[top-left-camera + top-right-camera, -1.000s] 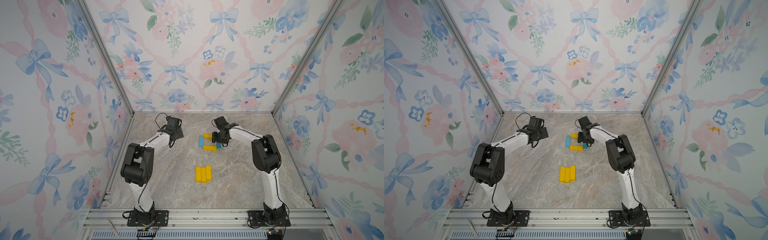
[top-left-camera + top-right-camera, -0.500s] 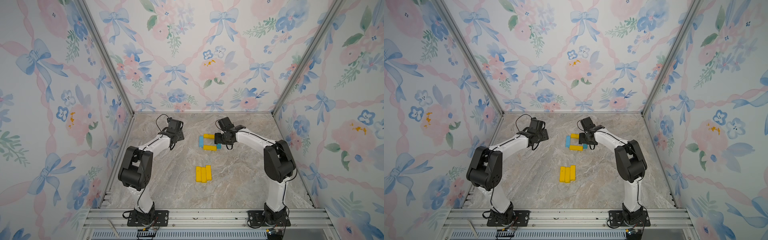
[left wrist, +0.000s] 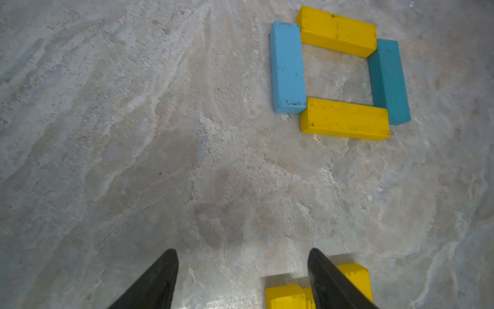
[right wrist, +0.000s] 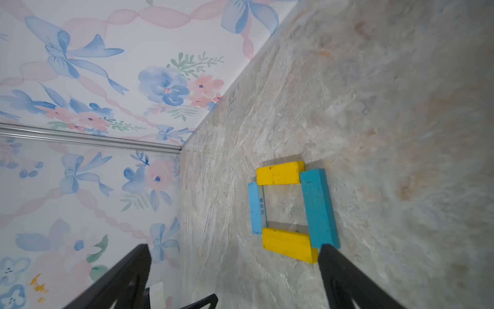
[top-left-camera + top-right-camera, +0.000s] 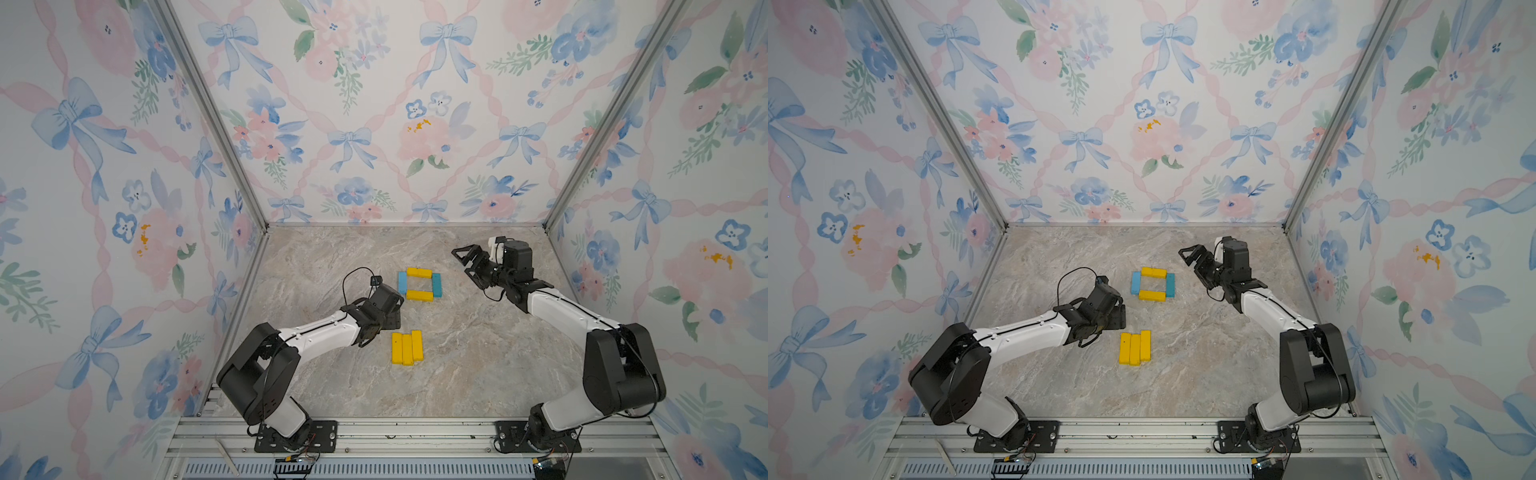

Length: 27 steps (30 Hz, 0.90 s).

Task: Assemble the number 8 with building blocks
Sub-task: Assemble the building block at the center of the board.

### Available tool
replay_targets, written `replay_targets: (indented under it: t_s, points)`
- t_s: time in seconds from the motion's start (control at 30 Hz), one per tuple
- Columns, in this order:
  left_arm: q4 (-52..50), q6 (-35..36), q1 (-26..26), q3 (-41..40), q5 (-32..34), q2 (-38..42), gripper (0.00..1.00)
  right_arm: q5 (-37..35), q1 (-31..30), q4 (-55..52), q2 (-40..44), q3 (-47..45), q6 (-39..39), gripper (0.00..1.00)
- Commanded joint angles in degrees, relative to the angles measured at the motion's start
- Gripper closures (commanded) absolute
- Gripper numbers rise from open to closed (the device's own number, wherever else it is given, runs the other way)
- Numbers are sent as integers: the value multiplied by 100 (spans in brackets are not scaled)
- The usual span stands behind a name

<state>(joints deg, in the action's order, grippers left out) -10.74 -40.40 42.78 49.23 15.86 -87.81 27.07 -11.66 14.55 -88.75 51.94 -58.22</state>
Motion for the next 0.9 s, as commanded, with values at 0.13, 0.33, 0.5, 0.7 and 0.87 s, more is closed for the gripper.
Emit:
replay_targets:
  t_s: [0.13,0.33,0.5,0.7,0.87]
  points:
    - [81,-562,276,-413,75,383,25,739,385,1898,69,-827,-1211,2]
    - [79,-993,772,-751,493,415,27,-2763,-421,-3616,1243,496,1971,2]
    - [125,-1303,1003,-824,698,259,27,-1222,405,-2490,1304,-423,1239,23]
    - [167,-1375,1219,-819,895,36,27,-3468,-857,-4483,1220,664,2685,14]
    - [277,-1348,1312,-812,828,-252,27,-3300,-858,-4584,945,738,2740,18]
